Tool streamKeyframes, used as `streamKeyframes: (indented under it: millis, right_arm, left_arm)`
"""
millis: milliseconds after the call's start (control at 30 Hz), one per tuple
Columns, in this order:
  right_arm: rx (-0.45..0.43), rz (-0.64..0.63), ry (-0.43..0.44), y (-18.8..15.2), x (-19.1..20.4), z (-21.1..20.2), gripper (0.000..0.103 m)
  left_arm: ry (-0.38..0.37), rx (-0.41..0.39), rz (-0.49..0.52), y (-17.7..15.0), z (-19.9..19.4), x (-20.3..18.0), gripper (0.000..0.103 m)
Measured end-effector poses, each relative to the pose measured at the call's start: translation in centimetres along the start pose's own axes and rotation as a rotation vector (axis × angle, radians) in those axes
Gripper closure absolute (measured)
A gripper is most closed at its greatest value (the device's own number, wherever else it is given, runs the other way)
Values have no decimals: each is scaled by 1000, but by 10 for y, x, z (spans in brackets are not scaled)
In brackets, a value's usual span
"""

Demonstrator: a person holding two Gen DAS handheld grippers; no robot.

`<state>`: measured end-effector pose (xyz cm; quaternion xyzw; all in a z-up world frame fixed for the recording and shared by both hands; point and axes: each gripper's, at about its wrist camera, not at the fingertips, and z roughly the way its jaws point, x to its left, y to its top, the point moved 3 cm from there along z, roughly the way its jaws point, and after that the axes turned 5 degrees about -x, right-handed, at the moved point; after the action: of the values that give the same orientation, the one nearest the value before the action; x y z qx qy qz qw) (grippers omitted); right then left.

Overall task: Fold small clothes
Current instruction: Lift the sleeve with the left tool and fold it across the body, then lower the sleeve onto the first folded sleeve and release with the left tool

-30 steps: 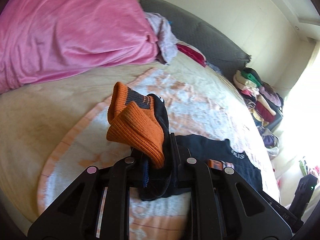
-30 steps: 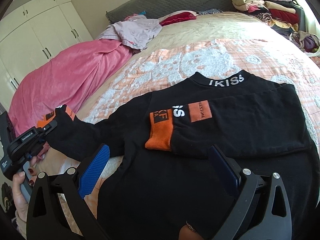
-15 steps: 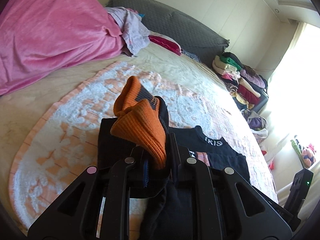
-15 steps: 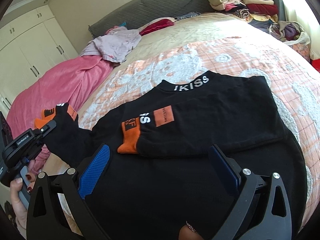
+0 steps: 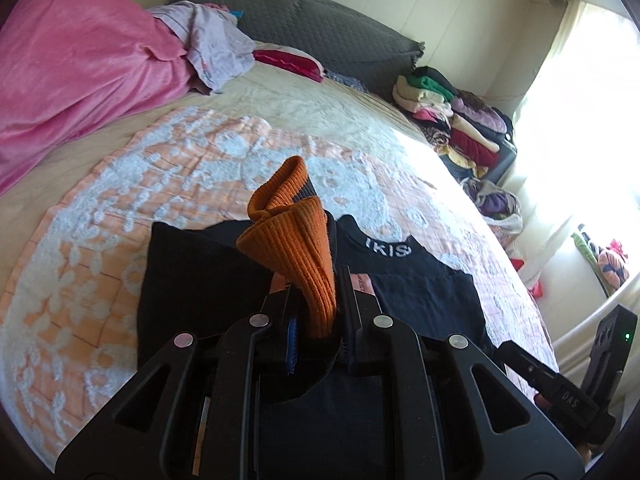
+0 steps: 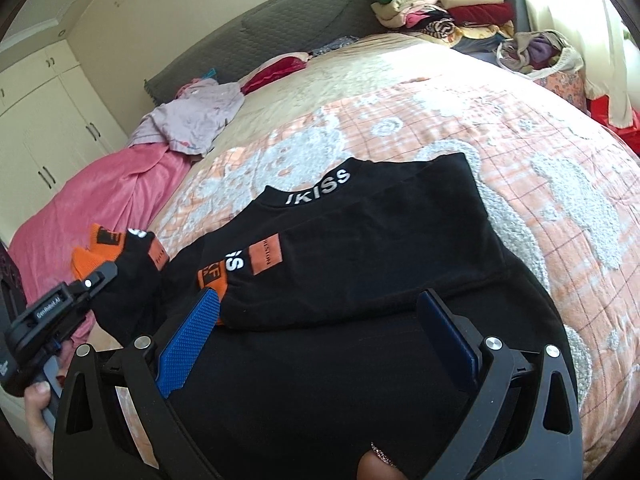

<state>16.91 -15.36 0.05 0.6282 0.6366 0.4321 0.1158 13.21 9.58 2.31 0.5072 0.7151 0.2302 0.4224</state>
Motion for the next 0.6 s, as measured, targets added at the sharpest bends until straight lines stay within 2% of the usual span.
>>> streamKeyframes:
  millis: [233,600]
  right_arm:
    - [-16,61,-12,4,-23,-5,4]
    - [-28,92,-19,5,-37,-10,4]
  left_arm:
    - [-23,52,51,-14,18,-22,93]
    - [-66,128,127,-38,38,-51,91]
